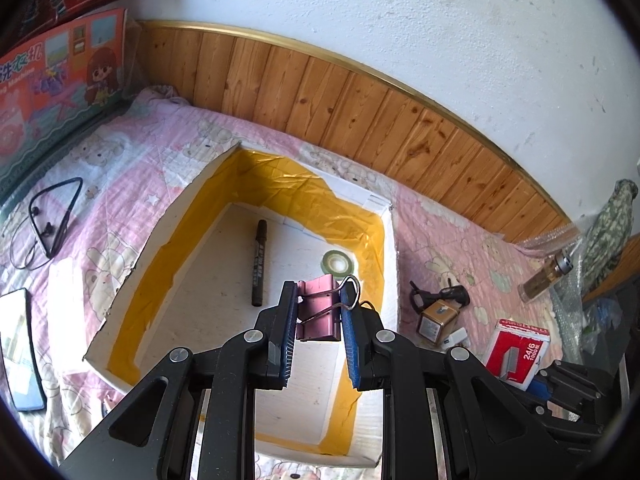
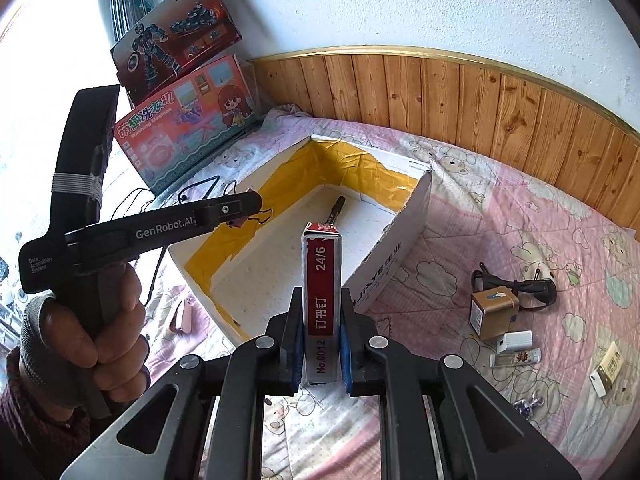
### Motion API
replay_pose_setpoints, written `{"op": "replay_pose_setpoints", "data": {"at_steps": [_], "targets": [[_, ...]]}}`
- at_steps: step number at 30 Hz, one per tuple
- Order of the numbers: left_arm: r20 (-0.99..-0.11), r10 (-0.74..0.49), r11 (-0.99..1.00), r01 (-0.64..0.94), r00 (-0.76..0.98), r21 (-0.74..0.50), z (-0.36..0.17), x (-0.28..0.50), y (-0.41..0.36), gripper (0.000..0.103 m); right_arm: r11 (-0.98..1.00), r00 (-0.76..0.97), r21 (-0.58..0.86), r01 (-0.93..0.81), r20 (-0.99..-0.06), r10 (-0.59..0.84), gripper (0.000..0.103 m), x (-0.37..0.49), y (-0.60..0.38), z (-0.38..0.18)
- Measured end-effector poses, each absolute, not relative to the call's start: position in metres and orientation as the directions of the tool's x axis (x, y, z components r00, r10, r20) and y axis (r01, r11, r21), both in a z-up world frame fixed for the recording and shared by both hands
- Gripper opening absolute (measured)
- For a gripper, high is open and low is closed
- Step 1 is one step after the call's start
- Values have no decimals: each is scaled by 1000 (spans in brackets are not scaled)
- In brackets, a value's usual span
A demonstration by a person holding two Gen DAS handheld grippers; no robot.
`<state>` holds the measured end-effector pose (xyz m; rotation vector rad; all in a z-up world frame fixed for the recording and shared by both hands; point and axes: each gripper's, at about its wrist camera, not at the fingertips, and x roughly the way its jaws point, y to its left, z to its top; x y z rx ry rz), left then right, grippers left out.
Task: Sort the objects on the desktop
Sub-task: 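Lower the red staples box and pink binder clips into the cardboard box with both grippers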
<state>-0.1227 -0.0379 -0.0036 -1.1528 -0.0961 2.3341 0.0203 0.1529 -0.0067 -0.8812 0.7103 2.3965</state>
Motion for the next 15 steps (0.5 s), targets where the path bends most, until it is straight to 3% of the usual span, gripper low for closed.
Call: {"op": "replay_pose_setpoints", "data": {"at_steps": [15], "targets": [[-758,468,-875,-359,-456,-325,-20,-151,-58,21,-768,-656,261,-585,-710,258,15,-17,155,-3]]}}
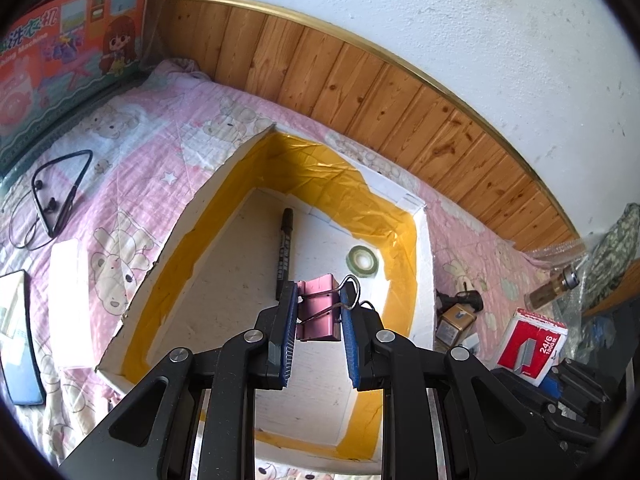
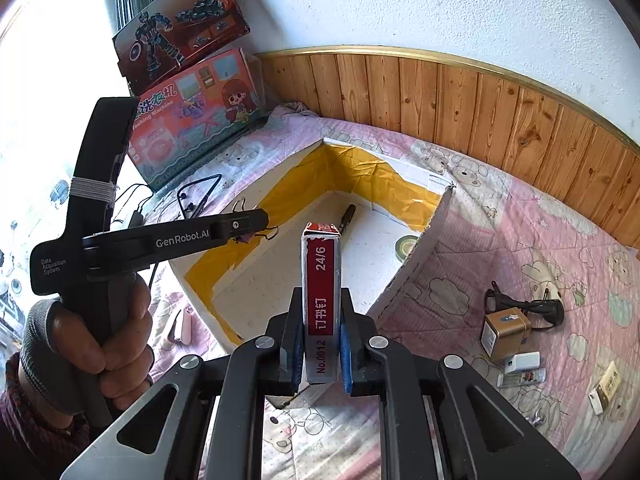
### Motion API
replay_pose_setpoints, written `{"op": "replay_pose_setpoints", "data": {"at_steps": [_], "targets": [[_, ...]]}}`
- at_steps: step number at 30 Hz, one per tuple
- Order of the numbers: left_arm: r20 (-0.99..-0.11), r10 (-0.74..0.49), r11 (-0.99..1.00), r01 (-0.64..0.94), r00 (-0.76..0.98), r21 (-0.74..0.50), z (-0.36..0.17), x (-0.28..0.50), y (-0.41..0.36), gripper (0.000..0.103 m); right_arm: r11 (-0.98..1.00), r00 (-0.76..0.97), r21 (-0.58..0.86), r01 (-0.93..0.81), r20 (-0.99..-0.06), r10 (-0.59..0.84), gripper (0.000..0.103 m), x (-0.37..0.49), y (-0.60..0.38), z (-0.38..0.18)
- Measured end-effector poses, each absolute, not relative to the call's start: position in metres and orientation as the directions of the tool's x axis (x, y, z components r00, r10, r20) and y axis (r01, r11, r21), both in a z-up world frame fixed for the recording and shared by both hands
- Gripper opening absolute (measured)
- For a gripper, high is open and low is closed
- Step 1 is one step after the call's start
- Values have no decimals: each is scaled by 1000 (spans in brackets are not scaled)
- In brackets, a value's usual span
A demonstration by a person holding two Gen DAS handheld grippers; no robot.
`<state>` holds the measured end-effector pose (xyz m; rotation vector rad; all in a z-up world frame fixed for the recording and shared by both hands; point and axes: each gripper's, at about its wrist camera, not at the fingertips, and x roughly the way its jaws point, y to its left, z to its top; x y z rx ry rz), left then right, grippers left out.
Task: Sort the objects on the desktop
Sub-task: 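Lower the red staples box and pink binder clips into the cardboard box with both grippers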
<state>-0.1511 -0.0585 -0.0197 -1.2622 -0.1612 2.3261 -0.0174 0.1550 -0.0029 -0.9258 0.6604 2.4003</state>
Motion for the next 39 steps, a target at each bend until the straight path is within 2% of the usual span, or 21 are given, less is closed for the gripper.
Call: {"op": "replay_pose_setpoints", "data": {"at_steps": [19,39], "targets": [[-790,443,-892,-299,-425,-339,-42,-187,-73,21,-789,-598,198,-582,-761,251,15,-78,182,-7],[-808,396,-913,-284,-437,-294,-45,-207,-73,21,-789,-506,146,-596,-832,228,15,-122,222,-35]]}}
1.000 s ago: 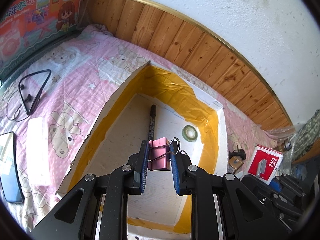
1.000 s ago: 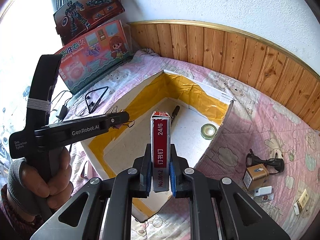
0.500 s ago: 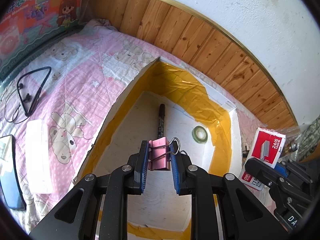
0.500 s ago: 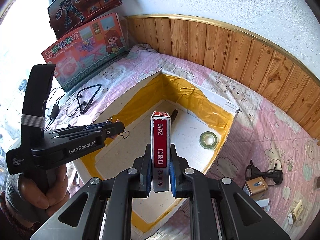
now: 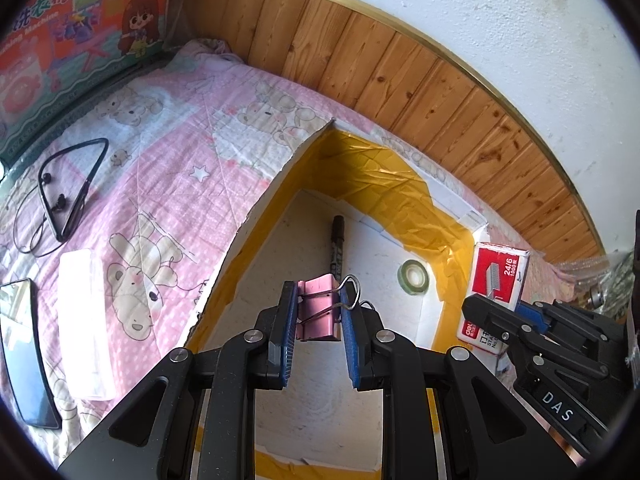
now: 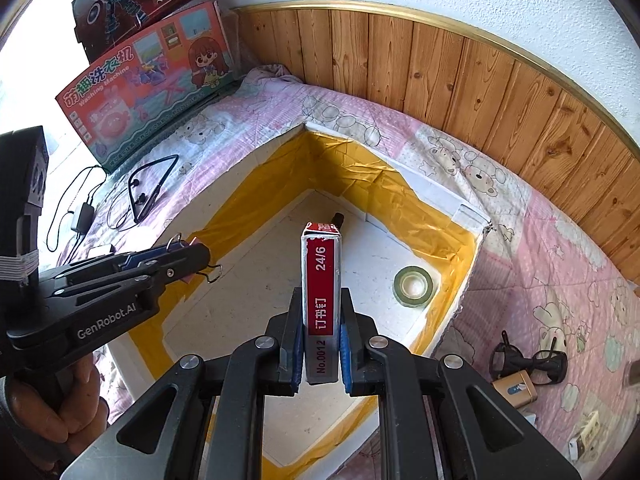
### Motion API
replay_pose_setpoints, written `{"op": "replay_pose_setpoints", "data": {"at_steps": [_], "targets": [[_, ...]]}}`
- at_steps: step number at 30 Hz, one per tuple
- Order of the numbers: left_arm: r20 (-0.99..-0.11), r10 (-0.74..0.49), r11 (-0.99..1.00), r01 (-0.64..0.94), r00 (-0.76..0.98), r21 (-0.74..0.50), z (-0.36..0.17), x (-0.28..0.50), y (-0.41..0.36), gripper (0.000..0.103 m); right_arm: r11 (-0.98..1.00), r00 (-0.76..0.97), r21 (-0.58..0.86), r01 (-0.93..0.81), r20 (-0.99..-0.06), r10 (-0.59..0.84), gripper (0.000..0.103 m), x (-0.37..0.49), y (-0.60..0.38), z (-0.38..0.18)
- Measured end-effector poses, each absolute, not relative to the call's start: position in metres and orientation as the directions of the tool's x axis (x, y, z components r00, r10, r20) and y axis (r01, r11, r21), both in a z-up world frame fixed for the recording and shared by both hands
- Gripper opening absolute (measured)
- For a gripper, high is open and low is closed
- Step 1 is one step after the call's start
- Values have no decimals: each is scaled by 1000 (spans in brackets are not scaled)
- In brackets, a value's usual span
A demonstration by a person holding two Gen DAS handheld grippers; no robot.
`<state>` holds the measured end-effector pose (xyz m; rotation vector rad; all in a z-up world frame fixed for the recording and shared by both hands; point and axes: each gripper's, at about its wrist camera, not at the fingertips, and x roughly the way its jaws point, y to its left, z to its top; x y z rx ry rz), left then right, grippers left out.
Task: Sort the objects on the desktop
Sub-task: 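Lower the red staples box and pink binder clips into the cardboard box with both grippers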
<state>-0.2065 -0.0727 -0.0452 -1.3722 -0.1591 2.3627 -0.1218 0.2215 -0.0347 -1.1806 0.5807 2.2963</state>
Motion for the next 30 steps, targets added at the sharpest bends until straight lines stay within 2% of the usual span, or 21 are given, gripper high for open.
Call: {"op": "replay_pose_setpoints", "data": {"at_steps": [6,19,30], "targets": [[-816,378,-920,-278,-438,-277,-47,-212,-74,21,-791,-478,123,-599,-847,231,15,-127,230,-41],[-838,297,-933,-326,-458,-153,-50,-213,-62,21,-803,-426,82,-590,-877,222,15,-140,243,-58],[-863,288,-929,-340,-416,-147,-59,-217,-60,21,-815,-386,91,-572,-907,170,15,-157,253,-75]]}}
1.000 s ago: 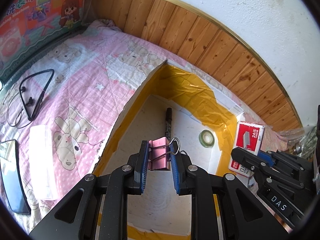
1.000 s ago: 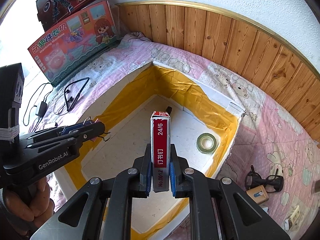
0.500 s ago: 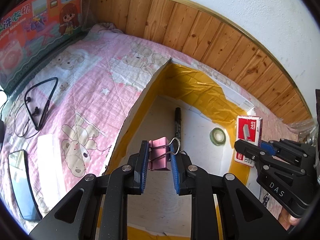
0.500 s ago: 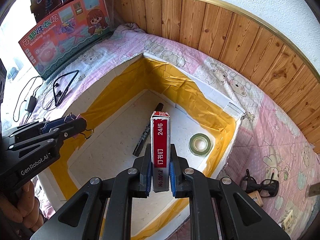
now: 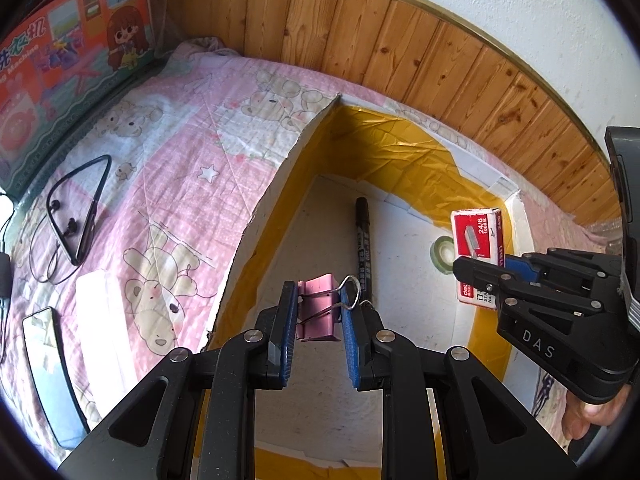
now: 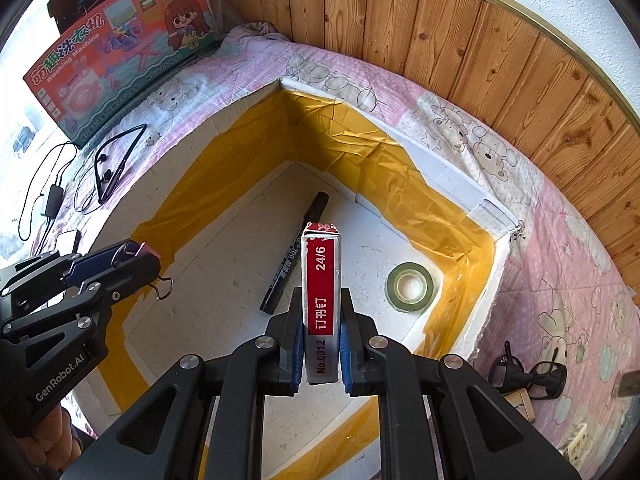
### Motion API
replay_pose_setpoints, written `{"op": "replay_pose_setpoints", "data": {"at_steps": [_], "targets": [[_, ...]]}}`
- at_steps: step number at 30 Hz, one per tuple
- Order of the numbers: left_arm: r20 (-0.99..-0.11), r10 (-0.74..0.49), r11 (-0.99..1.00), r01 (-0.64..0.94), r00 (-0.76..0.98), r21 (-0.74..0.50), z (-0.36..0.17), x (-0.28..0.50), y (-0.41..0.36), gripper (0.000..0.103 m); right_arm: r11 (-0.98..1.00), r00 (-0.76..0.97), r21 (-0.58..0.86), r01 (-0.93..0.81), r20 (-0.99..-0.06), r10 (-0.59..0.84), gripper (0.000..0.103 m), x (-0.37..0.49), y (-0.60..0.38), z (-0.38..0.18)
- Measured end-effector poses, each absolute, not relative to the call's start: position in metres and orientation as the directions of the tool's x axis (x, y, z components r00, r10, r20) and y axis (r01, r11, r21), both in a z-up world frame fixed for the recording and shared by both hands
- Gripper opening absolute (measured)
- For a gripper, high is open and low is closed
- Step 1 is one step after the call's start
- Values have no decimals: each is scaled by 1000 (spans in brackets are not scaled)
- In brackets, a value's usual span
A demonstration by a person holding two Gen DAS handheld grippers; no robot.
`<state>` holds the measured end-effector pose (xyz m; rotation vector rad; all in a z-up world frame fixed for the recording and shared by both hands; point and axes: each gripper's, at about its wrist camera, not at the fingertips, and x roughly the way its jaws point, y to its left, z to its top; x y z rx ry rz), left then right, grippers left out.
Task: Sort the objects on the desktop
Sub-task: 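Lower the red staples box and pink binder clips into the cardboard box with both grippers, then open both grippers to drop the staples box and binder clips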
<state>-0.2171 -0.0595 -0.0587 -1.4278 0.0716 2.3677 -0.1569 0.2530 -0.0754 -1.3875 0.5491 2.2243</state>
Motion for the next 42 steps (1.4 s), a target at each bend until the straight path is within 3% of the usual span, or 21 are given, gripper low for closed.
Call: {"op": "replay_pose_setpoints", "data": {"at_steps": [42], "targets": [[-927,253,-928,-342,-277,-151,-84,-220,-53,22,-799,-225,70,-598,-971,84,16,-201,292,-116]]}}
